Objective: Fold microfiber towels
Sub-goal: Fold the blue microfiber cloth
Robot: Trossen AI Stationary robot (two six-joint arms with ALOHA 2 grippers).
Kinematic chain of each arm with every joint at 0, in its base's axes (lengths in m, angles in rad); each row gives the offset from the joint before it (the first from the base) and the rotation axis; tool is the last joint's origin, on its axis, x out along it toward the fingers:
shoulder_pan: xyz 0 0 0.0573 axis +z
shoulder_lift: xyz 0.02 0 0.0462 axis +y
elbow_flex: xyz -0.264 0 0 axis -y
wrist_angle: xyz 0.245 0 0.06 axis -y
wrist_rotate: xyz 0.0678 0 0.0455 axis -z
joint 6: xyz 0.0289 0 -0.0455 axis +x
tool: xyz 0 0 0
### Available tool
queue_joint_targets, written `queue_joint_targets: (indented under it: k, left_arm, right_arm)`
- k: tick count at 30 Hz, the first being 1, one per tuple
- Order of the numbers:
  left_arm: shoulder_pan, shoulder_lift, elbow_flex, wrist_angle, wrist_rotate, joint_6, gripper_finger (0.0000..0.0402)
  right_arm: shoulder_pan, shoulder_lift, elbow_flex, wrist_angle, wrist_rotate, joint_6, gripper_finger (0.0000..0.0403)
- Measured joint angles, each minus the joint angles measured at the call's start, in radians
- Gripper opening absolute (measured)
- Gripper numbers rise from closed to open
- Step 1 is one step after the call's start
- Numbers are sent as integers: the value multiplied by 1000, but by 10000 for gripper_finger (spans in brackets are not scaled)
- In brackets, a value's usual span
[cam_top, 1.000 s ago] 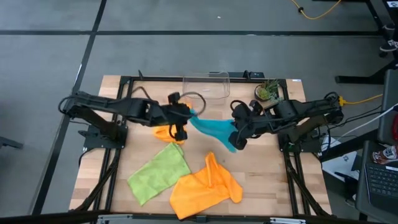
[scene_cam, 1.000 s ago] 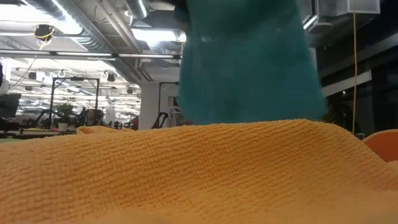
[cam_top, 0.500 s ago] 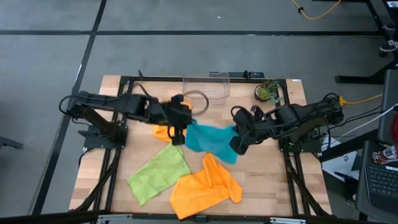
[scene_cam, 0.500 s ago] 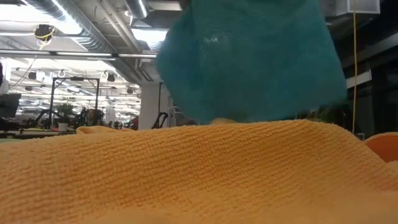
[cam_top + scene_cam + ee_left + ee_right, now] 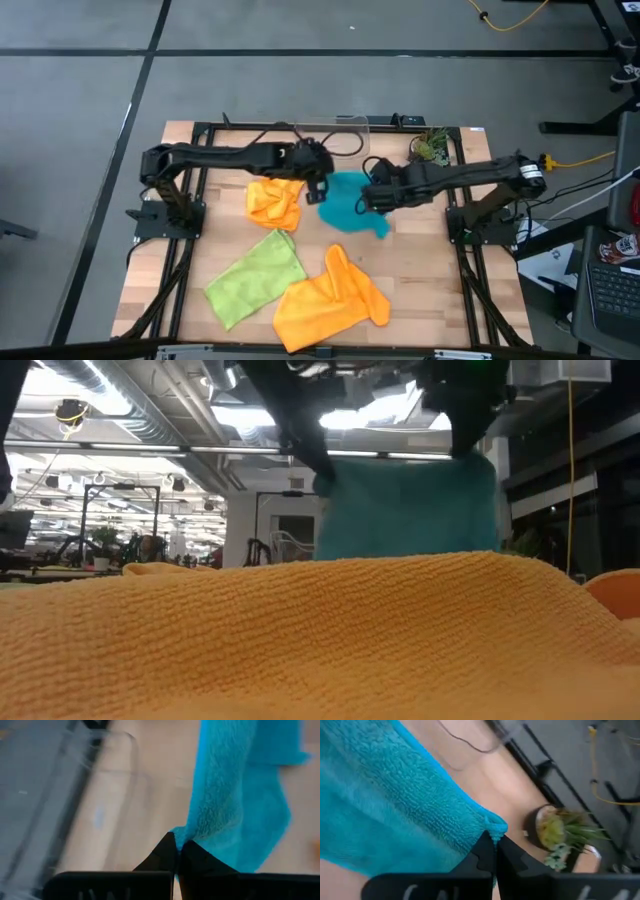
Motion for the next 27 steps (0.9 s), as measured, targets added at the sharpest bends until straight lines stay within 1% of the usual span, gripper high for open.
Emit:
queue_joint_targets:
  k: [4, 7, 9, 13, 16, 18, 20, 22, 24, 27]
  left_arm:
    - [15, -10, 4, 86, -101, 44, 0]
    - [15, -37, 60, 75, -145, 90, 0]
    - [3, -57, 113, 52, -165, 102, 0]
    - [-44, -70, 202, -9, -171, 107, 0]
    - [-81, -74, 225, -101, -171, 88, 0]
    - [-105, -73, 204, -205, -161, 25, 0]
    - [-135, -61, 154, -303, -159, -59, 0]
    - [-175, -56, 81, -377, -142, -133, 0]
    - [-224, -57, 20, -396, -82, -176, 0]
    - [-301, -57, -46, -428, 7, -190, 0]
  right_arm:
    - [-34, 0, 4, -12, 67, -58, 2]
    - [-51, -2, 88, -37, 101, -129, 2]
    - [-55, -2, 163, -48, 105, -169, 2]
    - [-37, -3, 309, -44, 130, -263, 2]
    - [-13, -3, 344, -43, 123, -288, 2]
    - [7, -3, 318, -41, 76, -286, 2]
    - [34, -4, 249, -8, 2, -255, 2]
    - [77, -3, 152, 88, -89, -228, 2]
    - [123, 0, 69, 211, -192, -217, 2]
    - [191, 0, -37, 423, -344, -201, 2]
